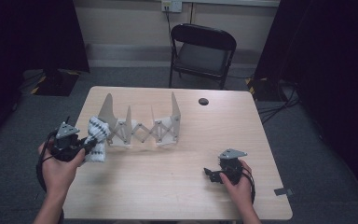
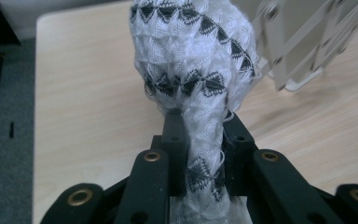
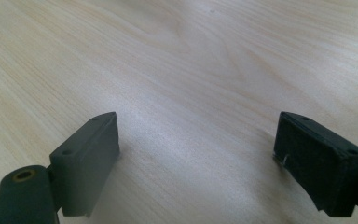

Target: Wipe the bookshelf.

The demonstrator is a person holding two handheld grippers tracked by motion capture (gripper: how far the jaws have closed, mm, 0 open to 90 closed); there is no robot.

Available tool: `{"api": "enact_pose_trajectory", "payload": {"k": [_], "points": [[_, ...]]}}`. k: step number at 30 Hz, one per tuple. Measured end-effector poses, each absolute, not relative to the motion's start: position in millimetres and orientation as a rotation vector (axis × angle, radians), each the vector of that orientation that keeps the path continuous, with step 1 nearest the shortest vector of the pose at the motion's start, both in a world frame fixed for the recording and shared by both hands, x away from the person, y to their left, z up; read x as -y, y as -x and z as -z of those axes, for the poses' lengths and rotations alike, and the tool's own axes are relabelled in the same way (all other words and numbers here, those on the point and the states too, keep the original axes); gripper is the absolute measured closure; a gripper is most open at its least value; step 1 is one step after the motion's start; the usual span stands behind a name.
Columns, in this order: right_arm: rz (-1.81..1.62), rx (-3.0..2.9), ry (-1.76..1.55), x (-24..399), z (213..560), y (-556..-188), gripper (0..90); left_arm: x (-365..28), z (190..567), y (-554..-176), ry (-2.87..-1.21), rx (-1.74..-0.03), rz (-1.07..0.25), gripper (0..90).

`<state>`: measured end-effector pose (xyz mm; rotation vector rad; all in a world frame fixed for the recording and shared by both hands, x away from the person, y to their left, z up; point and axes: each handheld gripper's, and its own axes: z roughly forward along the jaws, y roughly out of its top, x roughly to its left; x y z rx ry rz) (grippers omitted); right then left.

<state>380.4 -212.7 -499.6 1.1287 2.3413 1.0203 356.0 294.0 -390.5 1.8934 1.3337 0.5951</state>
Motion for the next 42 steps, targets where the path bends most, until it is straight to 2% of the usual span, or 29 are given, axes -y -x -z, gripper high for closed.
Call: {"api": "enact_pose_trajectory", "payload": {"k": [7, 19, 30, 35, 42], "points": [[-1.021, -2.342, -1.128, 213, 500, -381, 13.4, -296, 432, -360, -1.937, -1.413, -0.532, 75.0], [-1.02, -2.342, -1.131, 213, 500, -381, 13.4, -294, 469, -361, -1.995, -1.468, -0.464, 74.8], [-1.018, -2.342, -1.132, 212, 499, -381, 13.4, -304, 474, -364, -1.976, -1.522, -0.464, 74.0], [-1.019, -2.343, -1.131, 212, 500, -381, 13.4, -298, 478, -361, -1.991, -1.5, -0.509, 74.0], [-1.019, -2.343, -1.131, 212, 500, -381, 13.4, -296, 479, -355, -1.989, -1.475, -0.491, 73.8]]}}
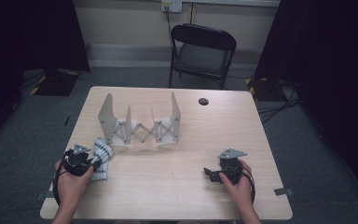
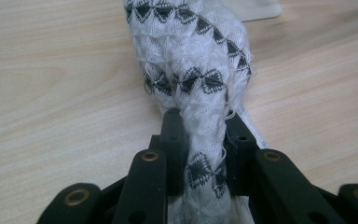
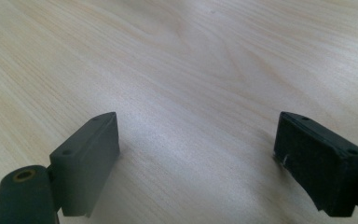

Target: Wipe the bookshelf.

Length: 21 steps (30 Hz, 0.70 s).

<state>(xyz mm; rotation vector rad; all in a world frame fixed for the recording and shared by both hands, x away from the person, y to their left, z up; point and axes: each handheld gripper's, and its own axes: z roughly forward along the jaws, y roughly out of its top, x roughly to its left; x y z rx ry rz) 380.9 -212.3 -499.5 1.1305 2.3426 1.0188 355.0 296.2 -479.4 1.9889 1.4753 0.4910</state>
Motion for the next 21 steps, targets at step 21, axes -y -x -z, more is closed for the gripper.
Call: {"api": "enact_pose_trajectory", "payload": {"k": [21], "points": [[-1.013, -2.319, -1.16, 211, 499, -381, 16.7, -283, 484, -342, -2.031, -1.399, -0.526, 57.4]]}}
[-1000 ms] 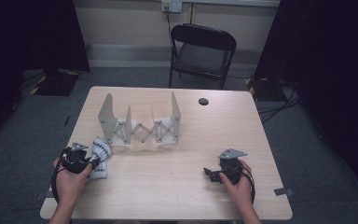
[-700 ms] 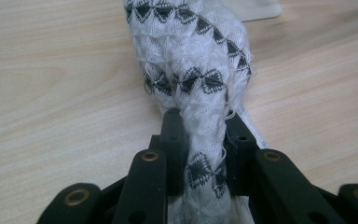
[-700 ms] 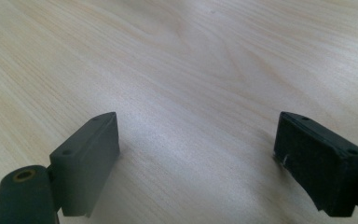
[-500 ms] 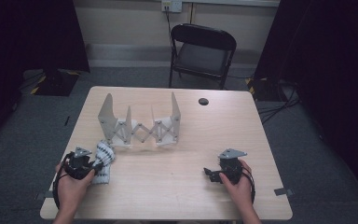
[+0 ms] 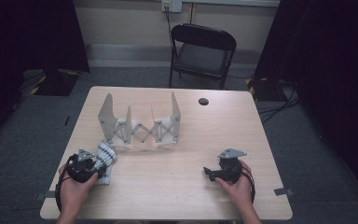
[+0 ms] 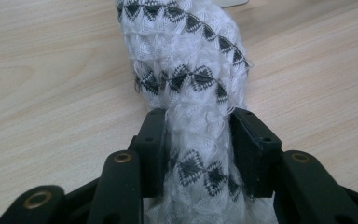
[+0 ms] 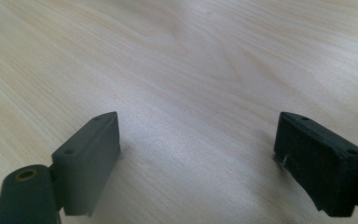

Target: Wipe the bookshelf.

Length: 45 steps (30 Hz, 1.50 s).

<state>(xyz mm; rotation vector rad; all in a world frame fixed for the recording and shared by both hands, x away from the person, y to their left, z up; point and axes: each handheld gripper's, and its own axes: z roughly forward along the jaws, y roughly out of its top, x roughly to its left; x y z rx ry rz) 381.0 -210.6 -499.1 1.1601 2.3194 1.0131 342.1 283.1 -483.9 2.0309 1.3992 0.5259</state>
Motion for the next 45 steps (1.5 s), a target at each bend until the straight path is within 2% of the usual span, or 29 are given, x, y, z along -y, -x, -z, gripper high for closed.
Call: {"api": "enact_pose_trajectory", "payload": {"k": [4, 16, 26, 32, 39, 45], "points": [[-0.998, -2.328, -1.161, 209, 495, -383, 27.6, -281, 485, -341, -2.038, -1.387, -0.547, 55.5], [-1.027, -2.292, -1.217, 187, 453, -397, 34.6, -280, 487, -340, -2.03, -1.382, -0.553, 53.0], [-1.079, -2.25, -1.227, 164, 414, -416, 37.8, -279, 489, -340, -2.024, -1.376, -0.575, 45.2], [-1.068, -2.239, -1.211, 152, 397, -429, 37.3, -277, 485, -339, -2.051, -1.37, -0.611, 34.2], [-1.082, -2.244, -1.199, 142, 384, -434, 37.1, -264, 473, -339, -2.031, -1.256, -0.602, 27.1], [-1.078, -2.24, -1.201, 140, 374, -438, 36.9, -247, 471, -337, -2.063, -1.155, -0.578, 24.8]]}}
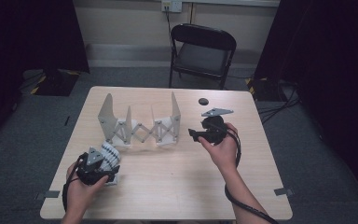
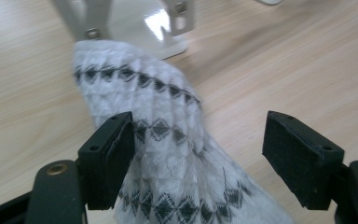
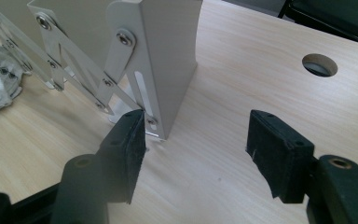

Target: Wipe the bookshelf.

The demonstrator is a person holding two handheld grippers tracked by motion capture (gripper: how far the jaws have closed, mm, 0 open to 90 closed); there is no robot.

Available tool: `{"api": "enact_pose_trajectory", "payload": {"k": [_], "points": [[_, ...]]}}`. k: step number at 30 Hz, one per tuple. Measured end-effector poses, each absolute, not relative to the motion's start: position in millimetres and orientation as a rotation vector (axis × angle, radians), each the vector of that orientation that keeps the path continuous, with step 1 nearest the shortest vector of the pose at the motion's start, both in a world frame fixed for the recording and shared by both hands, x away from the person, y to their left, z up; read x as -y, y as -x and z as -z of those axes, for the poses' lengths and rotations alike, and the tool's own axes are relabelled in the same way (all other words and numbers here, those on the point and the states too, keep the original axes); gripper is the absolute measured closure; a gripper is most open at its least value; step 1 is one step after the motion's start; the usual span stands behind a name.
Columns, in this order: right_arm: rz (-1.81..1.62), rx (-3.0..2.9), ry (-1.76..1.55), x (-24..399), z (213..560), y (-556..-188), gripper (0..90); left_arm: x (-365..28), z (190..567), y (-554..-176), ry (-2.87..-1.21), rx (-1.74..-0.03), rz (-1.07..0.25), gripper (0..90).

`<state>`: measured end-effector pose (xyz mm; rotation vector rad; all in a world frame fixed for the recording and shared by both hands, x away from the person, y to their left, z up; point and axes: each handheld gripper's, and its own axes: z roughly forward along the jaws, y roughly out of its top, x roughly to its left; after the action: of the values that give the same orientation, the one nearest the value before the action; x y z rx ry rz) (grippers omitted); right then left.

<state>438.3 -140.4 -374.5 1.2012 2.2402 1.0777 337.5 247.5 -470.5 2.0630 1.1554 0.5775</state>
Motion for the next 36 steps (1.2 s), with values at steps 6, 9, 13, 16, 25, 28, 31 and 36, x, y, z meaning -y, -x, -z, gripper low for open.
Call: {"api": "enact_pose_trajectory", "payload": {"k": [6, 9, 13, 16, 25, 28, 31, 36], "points": [[-1.076, -2.234, -1.2, 138, 362, -444, 36.9, -235, 479, -337, -2.092, -1.104, -0.548, 23.0], [-1.082, -2.228, -1.192, 137, 354, -446, 36.9, -234, 484, -338, -2.096, -1.102, -0.543, 21.5], [-1.066, -2.225, -1.183, 134, 344, -450, 37.0, -235, 488, -338, -2.112, -1.101, -0.543, 21.2], [-1.064, -2.224, -1.175, 132, 338, -453, 37.0, -234, 491, -338, -2.12, -1.096, -0.543, 20.1], [-1.088, -2.224, -1.185, 120, 330, -458, 36.8, -234, 495, -339, -2.12, -1.074, -0.548, 17.6], [-1.09, -2.231, -1.183, 115, 331, -461, 36.8, -234, 494, -339, -2.121, -1.078, -0.547, 17.6], [-1.099, -2.239, -1.182, 108, 331, -465, 36.8, -234, 494, -339, -2.125, -1.08, -0.547, 17.6], [-1.105, -2.252, -1.175, 97, 333, -473, 37.0, -234, 494, -338, -2.126, -1.076, -0.55, 17.6]]}}
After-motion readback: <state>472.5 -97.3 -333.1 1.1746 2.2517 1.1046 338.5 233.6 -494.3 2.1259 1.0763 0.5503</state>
